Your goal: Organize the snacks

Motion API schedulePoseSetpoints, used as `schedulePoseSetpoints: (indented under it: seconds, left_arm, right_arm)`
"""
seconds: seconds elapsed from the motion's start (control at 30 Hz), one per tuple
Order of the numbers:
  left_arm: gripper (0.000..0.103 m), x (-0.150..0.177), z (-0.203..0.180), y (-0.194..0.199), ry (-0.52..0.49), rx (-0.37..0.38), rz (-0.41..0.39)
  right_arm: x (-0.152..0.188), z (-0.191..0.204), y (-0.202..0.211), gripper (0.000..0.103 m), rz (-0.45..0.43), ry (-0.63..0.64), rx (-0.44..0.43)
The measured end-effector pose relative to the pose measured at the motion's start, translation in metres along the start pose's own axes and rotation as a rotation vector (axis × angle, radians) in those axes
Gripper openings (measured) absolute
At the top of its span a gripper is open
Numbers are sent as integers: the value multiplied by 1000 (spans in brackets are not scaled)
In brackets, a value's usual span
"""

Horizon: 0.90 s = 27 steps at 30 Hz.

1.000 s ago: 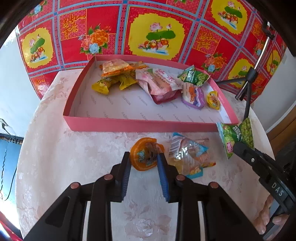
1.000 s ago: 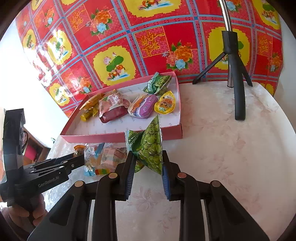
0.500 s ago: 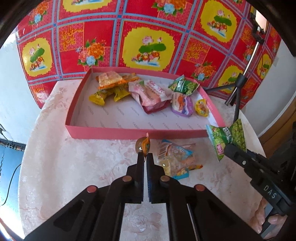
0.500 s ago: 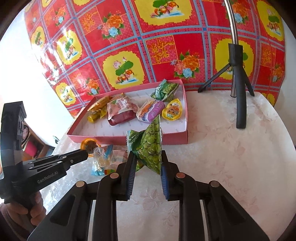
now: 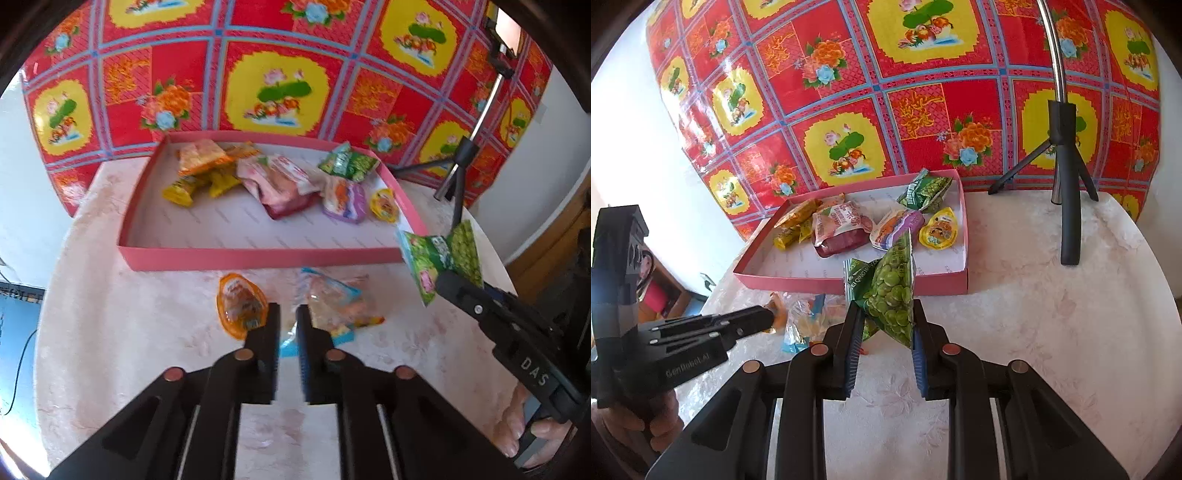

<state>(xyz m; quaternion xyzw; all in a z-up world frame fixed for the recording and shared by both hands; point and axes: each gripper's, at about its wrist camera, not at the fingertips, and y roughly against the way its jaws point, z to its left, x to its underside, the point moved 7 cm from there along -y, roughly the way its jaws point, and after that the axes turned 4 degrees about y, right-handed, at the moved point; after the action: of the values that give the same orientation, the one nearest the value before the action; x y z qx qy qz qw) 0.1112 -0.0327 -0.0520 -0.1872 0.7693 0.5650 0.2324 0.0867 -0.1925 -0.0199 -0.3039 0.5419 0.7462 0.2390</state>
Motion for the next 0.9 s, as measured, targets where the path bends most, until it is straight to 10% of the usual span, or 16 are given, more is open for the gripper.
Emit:
schedulePoseSetpoints:
  seconds: [0.37,0.9]
  left_arm:
    - [45,-3,-17,-20,-19,33,50]
    - [43,-9,-9,-32,-25,-18,23]
  right_arm:
    - [2,-3,-4,25,13,-19,-12]
    - [5,-5,-9,25,31,-41,-22]
